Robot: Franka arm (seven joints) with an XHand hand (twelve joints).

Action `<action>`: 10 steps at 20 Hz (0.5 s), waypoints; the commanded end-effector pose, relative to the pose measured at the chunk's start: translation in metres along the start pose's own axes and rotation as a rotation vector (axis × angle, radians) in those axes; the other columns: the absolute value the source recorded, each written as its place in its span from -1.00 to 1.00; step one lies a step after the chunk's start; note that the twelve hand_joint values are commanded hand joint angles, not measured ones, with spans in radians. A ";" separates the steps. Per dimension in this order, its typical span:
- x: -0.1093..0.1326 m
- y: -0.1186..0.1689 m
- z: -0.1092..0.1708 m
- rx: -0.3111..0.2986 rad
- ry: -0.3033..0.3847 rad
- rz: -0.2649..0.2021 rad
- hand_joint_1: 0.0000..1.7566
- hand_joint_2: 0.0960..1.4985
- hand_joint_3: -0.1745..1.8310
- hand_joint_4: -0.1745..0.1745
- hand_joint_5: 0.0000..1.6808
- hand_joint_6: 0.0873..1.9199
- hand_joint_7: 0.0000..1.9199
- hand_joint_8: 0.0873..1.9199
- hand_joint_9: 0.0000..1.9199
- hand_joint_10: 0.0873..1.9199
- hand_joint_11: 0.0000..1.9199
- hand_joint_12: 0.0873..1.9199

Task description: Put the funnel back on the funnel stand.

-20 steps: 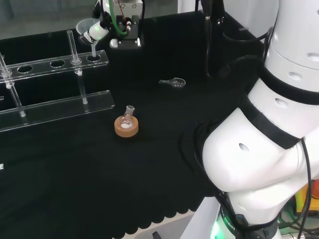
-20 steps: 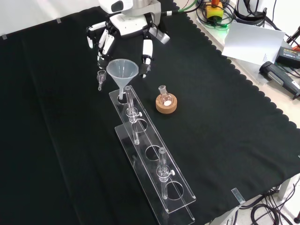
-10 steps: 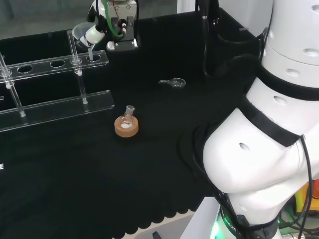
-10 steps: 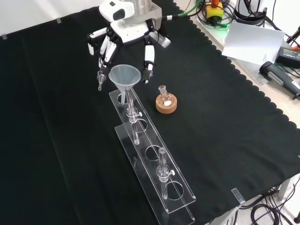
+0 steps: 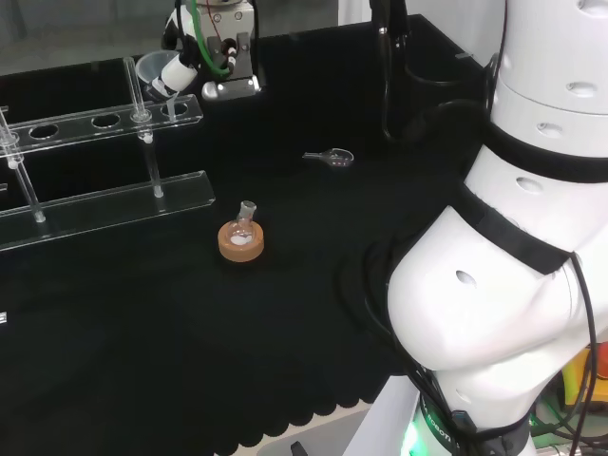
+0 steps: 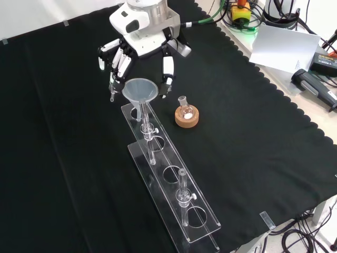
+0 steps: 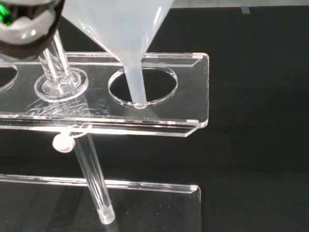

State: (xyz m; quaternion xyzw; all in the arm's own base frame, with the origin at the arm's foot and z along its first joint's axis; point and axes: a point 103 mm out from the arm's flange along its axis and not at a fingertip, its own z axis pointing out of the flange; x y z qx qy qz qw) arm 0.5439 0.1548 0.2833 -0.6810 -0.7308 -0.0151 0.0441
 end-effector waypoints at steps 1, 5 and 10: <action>-0.008 0.000 -0.001 0.002 -0.014 -0.003 -0.10 -0.42 -0.26 0.58 -0.13 -0.96 0.04 -1.00 -0.22 -0.83 -1.00 0.17; -0.008 0.002 0.003 0.032 -0.023 -0.017 -0.10 -0.41 -0.26 0.57 -0.13 -0.96 0.03 -1.00 -0.22 -0.83 -1.00 0.17; -0.014 0.004 0.012 0.089 -0.022 -0.030 -0.15 -0.40 -0.29 0.58 -0.19 -1.00 -0.04 -1.00 -0.27 -0.82 -1.00 0.08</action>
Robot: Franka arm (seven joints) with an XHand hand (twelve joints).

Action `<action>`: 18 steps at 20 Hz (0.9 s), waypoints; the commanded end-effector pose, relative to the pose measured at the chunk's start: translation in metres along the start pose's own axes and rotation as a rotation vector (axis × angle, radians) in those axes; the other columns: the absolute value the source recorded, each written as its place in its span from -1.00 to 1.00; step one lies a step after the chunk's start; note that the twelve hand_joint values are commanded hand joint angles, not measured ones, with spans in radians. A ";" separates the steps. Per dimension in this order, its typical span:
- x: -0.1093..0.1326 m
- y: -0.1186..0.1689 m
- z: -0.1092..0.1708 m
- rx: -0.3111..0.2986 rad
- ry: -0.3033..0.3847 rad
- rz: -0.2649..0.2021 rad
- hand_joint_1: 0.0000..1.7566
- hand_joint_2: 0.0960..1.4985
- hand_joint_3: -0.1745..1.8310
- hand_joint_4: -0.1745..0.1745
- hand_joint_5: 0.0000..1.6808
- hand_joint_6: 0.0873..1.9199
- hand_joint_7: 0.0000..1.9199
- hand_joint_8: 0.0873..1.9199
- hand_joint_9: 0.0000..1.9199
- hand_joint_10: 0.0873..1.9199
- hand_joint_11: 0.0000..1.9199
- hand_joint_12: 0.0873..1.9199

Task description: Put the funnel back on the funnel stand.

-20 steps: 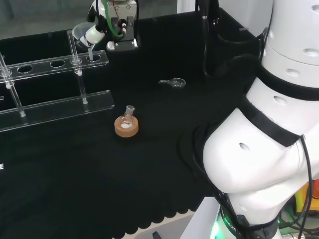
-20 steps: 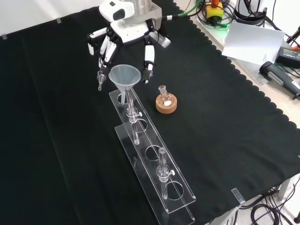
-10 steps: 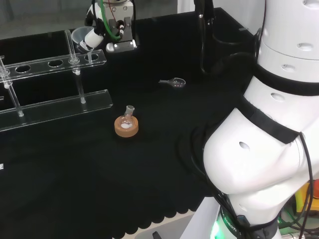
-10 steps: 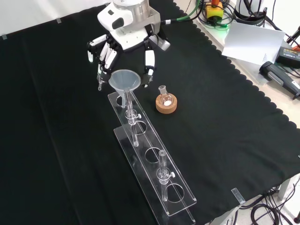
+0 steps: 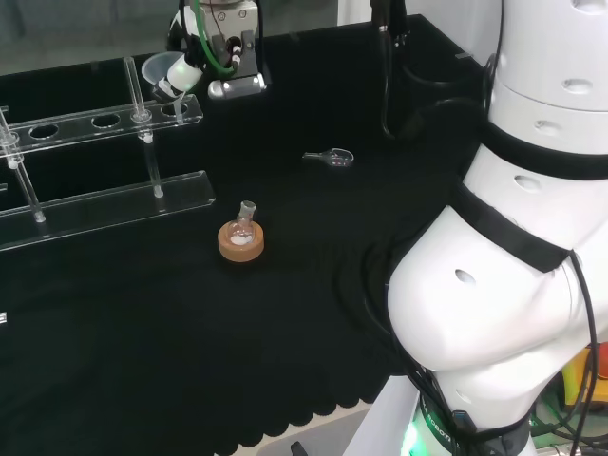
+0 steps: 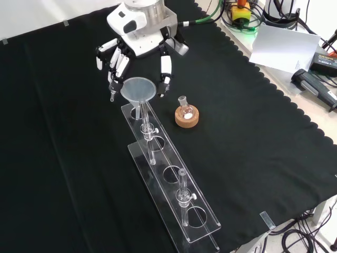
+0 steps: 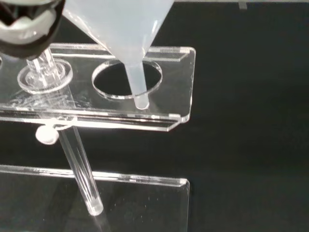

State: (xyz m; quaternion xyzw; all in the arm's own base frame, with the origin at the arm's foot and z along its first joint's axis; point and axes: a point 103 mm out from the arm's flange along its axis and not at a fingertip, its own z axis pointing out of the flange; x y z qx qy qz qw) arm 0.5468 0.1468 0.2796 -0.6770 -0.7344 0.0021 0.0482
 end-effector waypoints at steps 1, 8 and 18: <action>-0.004 0.003 0.010 0.073 -0.008 -0.026 -0.17 -0.39 -0.29 0.56 -0.22 -1.00 -0.07 -1.00 -0.29 -0.81 -1.00 0.06; -0.006 0.009 0.014 0.132 -0.035 -0.037 -0.26 -0.38 -0.33 0.46 -0.46 -1.00 -0.31 -1.00 -0.52 -0.63 -1.00 -0.14; -0.007 0.004 0.002 0.137 -0.051 -0.037 -0.37 -0.36 -0.43 0.46 -0.67 -1.00 -0.52 -1.00 -0.79 -0.40 -1.00 -0.39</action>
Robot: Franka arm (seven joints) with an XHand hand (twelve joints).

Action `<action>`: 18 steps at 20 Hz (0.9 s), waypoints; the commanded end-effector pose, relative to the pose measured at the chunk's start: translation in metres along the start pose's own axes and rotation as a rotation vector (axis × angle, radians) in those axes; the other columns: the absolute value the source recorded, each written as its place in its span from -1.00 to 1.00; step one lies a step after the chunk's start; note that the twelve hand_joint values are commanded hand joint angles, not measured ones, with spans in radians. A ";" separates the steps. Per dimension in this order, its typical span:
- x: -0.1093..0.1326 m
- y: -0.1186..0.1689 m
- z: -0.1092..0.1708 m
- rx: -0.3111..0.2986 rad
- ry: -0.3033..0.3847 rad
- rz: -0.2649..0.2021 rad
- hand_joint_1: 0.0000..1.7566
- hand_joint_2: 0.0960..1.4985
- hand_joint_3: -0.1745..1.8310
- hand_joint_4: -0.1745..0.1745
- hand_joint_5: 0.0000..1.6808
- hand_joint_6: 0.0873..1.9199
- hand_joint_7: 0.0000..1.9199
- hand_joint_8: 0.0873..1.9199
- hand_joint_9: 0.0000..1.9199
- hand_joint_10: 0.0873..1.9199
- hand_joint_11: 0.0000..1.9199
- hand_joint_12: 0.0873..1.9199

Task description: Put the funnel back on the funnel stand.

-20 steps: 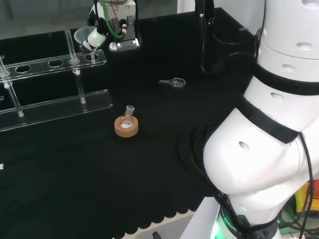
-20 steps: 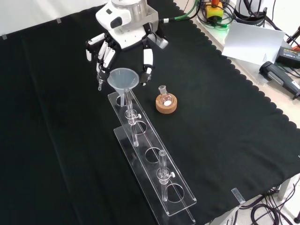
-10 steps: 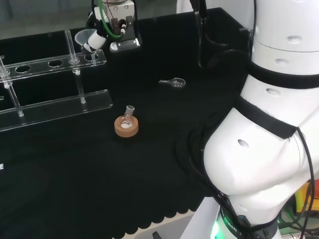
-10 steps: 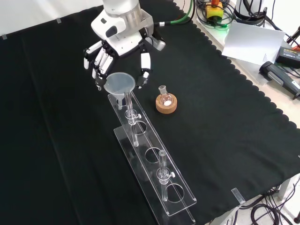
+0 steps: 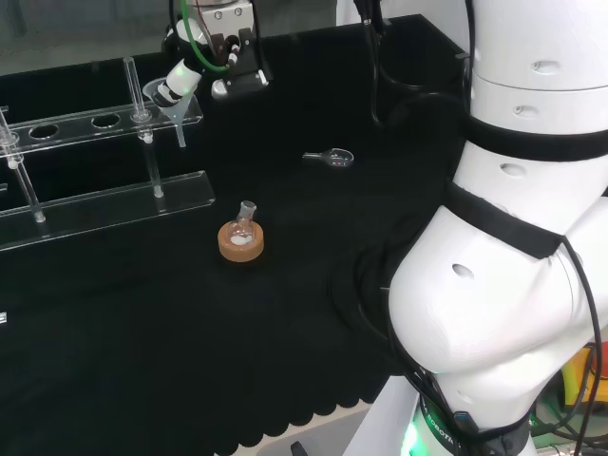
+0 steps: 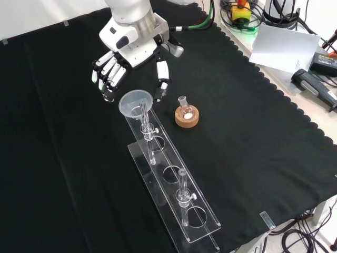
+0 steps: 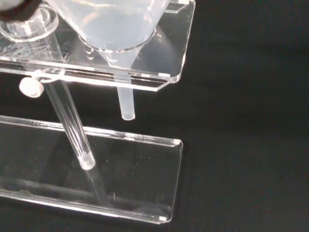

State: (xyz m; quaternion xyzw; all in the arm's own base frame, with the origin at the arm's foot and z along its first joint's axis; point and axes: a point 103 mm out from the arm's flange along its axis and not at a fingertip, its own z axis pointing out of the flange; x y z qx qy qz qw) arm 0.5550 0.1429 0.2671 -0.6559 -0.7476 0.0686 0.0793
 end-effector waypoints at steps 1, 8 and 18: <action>-0.002 -0.007 -0.013 -0.005 -0.005 0.009 -0.38 -0.35 -0.44 0.45 -0.68 -1.00 -0.53 -1.00 -0.81 -0.39 -1.00 -0.42; -0.012 -0.025 -0.042 -0.054 0.008 0.022 -0.40 -0.33 -0.48 0.44 -0.72 -1.00 -0.57 -1.00 -0.85 -0.37 -1.00 -0.50; -0.023 -0.071 -0.070 -0.091 0.020 0.036 -0.41 -0.33 -0.49 0.43 -0.73 -1.00 -0.58 -1.00 -0.86 -0.36 -1.00 -0.53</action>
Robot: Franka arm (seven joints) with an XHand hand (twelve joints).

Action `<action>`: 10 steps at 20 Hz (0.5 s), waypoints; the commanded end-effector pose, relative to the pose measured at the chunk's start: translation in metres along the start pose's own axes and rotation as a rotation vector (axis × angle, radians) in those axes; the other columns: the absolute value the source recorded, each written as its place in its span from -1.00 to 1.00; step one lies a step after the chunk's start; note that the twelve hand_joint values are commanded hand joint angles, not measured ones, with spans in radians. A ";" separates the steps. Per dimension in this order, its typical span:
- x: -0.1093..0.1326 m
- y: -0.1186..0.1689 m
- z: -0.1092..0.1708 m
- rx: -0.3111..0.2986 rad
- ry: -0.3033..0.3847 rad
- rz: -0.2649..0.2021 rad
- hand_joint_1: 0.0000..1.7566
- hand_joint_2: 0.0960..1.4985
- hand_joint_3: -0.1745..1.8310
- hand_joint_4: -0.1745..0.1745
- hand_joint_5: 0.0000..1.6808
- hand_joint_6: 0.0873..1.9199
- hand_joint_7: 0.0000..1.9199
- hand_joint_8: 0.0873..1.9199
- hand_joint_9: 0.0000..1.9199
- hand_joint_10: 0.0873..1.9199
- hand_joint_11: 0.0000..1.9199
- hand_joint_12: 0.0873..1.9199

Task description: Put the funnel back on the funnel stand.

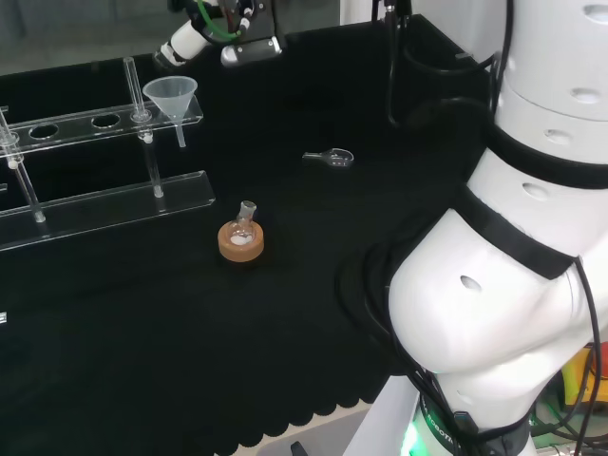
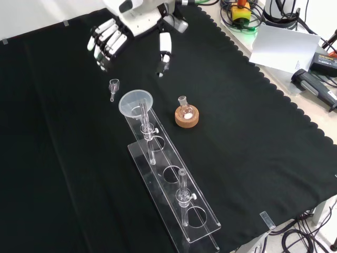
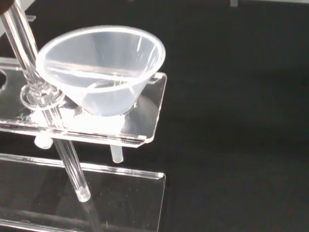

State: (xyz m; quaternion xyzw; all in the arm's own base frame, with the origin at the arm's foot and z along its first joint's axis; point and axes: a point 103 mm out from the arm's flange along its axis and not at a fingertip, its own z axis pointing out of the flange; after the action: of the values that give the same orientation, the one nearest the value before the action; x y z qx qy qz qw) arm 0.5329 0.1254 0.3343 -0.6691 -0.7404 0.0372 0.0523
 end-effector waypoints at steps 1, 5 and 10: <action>-0.011 -0.039 -0.011 -0.013 0.023 0.010 -0.41 -0.33 -0.49 0.43 -0.73 -1.00 -0.58 -1.00 -0.86 -0.36 -1.00 -0.53; -0.026 -0.067 0.000 0.032 0.041 0.047 -0.40 -0.32 -0.50 0.43 -0.72 -1.00 -0.57 -1.00 -0.85 -0.35 -1.00 -0.54; -0.064 -0.096 -0.005 0.043 0.038 0.092 -0.39 -0.29 -0.50 0.41 -0.72 -1.00 -0.55 -1.00 -0.84 -0.35 -1.00 -0.55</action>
State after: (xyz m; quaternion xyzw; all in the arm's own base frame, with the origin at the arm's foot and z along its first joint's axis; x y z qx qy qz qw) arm 0.4783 0.0942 0.3450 -0.6831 -0.7265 0.0382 0.0649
